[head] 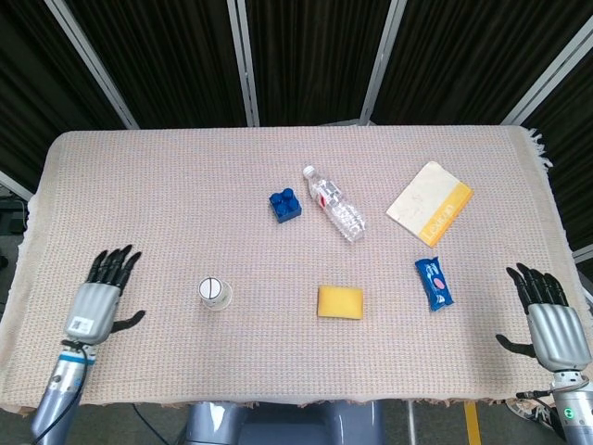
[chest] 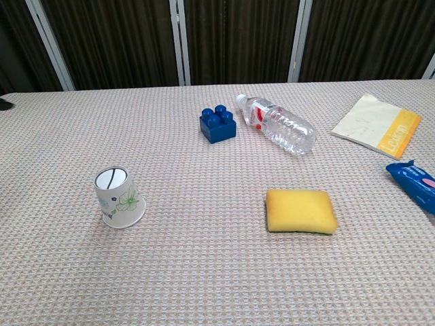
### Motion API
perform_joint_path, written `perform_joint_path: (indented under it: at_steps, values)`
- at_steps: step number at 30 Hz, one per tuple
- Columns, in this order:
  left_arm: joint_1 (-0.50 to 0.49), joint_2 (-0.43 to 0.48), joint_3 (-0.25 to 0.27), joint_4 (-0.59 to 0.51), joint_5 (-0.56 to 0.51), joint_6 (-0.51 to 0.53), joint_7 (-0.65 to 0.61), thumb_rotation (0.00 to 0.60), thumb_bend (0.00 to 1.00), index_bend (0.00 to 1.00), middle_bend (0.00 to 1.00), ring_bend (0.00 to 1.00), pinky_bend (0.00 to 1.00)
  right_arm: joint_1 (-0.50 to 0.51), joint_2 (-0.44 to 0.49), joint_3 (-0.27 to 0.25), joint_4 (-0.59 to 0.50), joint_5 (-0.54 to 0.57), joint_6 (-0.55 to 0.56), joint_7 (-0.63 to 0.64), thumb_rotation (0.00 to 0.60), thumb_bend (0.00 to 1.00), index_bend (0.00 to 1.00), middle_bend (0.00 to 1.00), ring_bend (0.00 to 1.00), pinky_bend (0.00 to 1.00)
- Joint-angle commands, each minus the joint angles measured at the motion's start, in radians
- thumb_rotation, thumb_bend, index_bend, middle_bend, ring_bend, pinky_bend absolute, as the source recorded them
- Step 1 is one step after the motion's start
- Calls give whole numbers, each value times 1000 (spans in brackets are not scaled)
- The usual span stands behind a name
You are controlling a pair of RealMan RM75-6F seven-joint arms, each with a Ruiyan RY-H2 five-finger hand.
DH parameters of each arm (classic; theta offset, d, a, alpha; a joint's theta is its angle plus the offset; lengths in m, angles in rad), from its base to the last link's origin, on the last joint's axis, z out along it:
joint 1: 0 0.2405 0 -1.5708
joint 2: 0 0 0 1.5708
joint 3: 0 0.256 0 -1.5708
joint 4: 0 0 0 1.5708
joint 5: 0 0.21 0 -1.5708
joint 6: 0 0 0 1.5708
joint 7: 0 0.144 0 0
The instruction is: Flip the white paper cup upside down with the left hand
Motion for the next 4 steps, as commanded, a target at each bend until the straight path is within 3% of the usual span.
perform_joint_path:
  at_steps: [1,4]
  values:
    - [56,58,33,-42,11,39,21,600,87,0,0,0,0,1,-2,2,2,5,-3,-4,600,41,139,0,0,0]
    - [76,83,42,-58,2,35,14,600,87,0,0,0,0,0,-4,3,5,7,2,-7,600,40,133,0,0,0]
